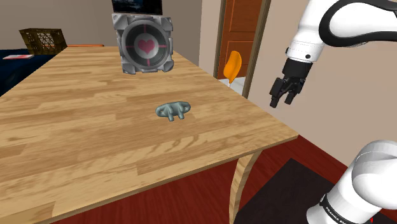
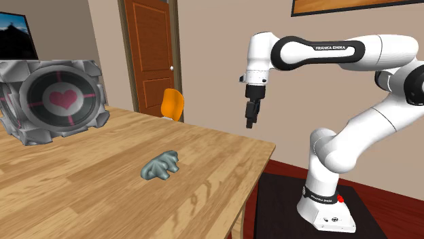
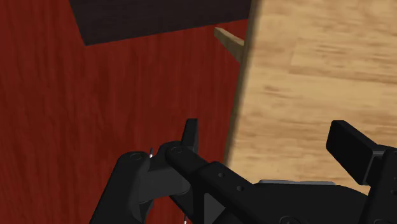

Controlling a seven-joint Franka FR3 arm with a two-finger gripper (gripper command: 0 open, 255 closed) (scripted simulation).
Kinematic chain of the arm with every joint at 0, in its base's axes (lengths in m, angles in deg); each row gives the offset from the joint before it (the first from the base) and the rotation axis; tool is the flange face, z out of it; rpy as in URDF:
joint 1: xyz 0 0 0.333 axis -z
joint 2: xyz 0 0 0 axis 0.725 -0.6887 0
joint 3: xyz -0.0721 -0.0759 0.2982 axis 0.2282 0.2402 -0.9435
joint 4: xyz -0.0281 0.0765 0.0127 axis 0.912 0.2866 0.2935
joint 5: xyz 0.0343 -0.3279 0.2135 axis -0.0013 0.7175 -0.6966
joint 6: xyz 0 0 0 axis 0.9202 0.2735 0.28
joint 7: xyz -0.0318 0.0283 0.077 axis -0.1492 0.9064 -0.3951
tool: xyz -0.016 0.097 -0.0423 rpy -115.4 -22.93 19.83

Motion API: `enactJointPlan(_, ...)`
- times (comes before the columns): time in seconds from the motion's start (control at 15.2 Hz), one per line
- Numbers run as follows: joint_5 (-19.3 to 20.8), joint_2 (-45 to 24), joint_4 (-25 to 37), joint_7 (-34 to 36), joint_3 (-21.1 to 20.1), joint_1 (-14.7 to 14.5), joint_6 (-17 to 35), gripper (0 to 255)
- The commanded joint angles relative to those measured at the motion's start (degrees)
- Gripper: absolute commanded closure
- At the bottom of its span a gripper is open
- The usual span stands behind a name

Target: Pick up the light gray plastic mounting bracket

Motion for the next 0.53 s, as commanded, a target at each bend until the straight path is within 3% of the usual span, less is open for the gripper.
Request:
enactJointPlan(0.0, 0.0, 0.0, 0.0, 0.0, 0.0, 0.0, 0.0, 0)
enactJointPlan(0.46, -3.15, -10.88, 9.18, 10.13, -8.8, -1.4, 2.19, 0)
